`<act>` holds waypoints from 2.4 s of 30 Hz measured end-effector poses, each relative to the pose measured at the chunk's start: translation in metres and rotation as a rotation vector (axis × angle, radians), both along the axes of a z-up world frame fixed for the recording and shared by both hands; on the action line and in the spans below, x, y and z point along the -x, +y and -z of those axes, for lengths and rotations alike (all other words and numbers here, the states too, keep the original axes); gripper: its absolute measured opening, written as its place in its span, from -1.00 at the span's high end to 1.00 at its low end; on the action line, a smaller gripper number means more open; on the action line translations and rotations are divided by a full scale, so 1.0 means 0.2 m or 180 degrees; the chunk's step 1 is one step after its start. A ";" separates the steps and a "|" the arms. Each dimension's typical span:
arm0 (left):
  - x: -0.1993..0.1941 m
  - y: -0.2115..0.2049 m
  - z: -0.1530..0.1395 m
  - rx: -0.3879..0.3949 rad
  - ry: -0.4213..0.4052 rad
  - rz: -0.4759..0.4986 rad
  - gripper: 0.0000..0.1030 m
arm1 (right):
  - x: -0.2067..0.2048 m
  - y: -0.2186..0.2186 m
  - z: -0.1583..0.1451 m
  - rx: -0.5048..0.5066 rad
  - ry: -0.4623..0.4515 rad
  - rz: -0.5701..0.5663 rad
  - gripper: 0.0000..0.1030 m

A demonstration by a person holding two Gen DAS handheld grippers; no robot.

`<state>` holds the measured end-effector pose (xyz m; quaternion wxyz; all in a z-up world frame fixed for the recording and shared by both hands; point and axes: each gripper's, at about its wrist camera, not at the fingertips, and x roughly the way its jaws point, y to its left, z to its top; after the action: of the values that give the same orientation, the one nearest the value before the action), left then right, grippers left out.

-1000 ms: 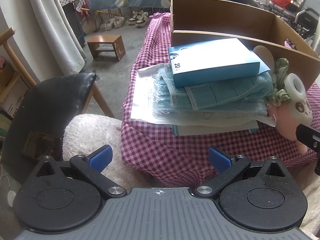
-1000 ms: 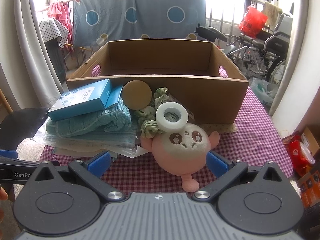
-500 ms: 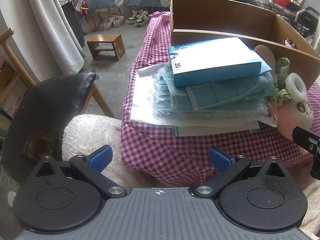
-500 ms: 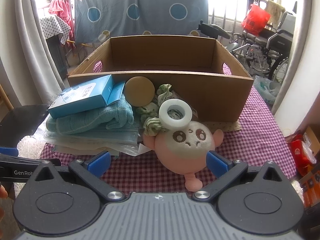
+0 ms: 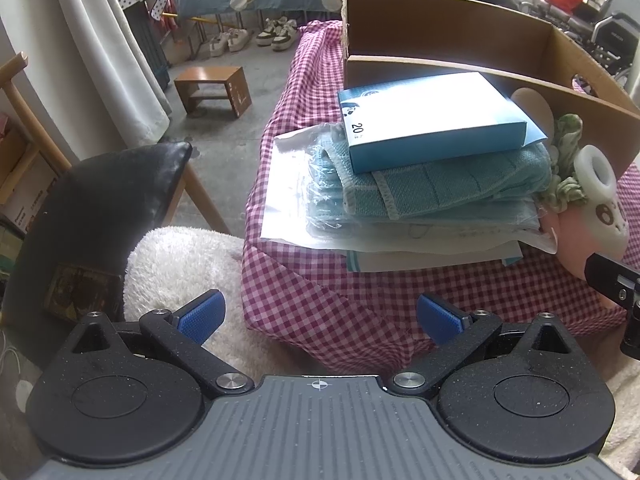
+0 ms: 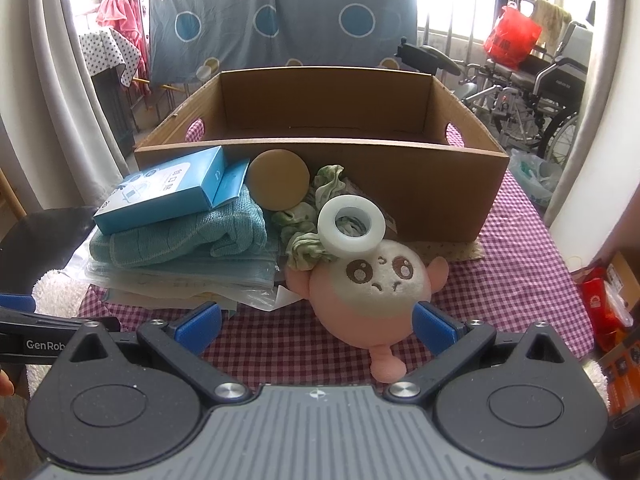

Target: Organize soft objects

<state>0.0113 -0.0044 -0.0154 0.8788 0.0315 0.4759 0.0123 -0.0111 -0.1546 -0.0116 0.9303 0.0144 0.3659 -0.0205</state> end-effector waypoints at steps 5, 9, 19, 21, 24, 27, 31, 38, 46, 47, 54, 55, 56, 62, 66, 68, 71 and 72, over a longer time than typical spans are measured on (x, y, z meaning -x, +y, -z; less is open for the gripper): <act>0.00 0.00 0.01 0.0000 0.0002 -0.0003 -0.99 | 0.00 0.00 0.00 -0.0001 -0.0001 -0.0001 -1.00; 0.00 0.01 0.01 0.0003 0.0006 -0.0004 -0.99 | 0.00 0.00 0.01 0.0007 0.0000 0.0000 -1.00; 0.00 0.01 0.03 0.0012 0.0025 -0.0016 -0.99 | 0.00 0.01 0.01 0.0056 0.0004 0.0001 -1.00; -0.01 0.02 0.03 0.0012 0.0034 -0.0016 -0.99 | 0.00 0.01 0.01 0.0063 -0.0002 0.0009 -1.00; -0.01 0.02 0.03 0.0014 0.0046 -0.0020 -0.99 | -0.01 0.01 0.01 0.0065 -0.0010 0.0020 -1.00; -0.02 0.01 0.03 0.0011 0.0056 -0.0022 -0.99 | -0.01 0.01 0.00 0.0064 -0.0022 0.0014 -1.00; -0.03 0.02 0.03 0.0015 0.0065 -0.0020 -0.99 | -0.02 0.01 -0.01 0.0039 -0.0097 -0.0021 -1.00; -0.04 0.07 -0.04 0.0101 -0.0215 0.0101 -0.99 | -0.04 -0.08 -0.12 -0.0392 -0.0486 -0.0239 -1.00; -0.07 0.18 -0.12 0.0533 -0.0847 0.0437 -0.99 | -0.17 -0.17 -0.22 -0.1068 -0.0826 -0.0489 -1.00; -0.08 0.19 -0.12 0.0582 -0.0894 0.0490 -0.95 | -0.20 -0.17 -0.22 -0.1170 -0.0815 -0.0548 -1.00; -0.22 0.15 -0.08 0.0852 -0.0815 0.0774 -0.85 | -0.40 -0.08 -0.22 -0.1474 -0.0551 -0.0880 -0.59; -0.23 0.15 -0.08 0.0865 -0.0791 0.0811 -0.85 | -0.43 -0.06 -0.21 -0.1462 -0.0508 -0.0911 -0.51; -0.24 0.14 -0.07 0.0866 -0.0772 0.0847 -0.85 | -0.45 -0.04 -0.21 -0.1437 -0.0460 -0.0940 -0.37; -0.28 0.10 -0.04 0.0821 -0.0676 0.1063 -0.72 | -0.53 0.03 -0.15 -0.1328 -0.0212 -0.1009 -0.10; -0.30 0.08 -0.02 0.0815 -0.0612 0.1199 -0.66 | -0.56 0.04 -0.12 -0.1273 -0.0123 -0.0993 -0.06; -0.31 0.06 -0.01 0.0796 -0.0575 0.1215 -0.66 | -0.56 0.04 -0.13 -0.1252 -0.0093 -0.0992 -0.06; -0.32 0.05 0.00 0.0750 -0.0554 0.1232 -0.66 | -0.57 0.04 -0.14 -0.1257 -0.0065 -0.1000 -0.06; -0.33 0.05 0.00 0.0750 -0.0549 0.1237 -0.67 | -0.57 0.04 -0.14 -0.1258 -0.0045 -0.0986 -0.06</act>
<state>0.0765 0.0057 -0.0145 0.8997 0.0186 0.3822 -0.2100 0.1032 -0.1460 0.0156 0.9040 0.1400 0.3541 0.1944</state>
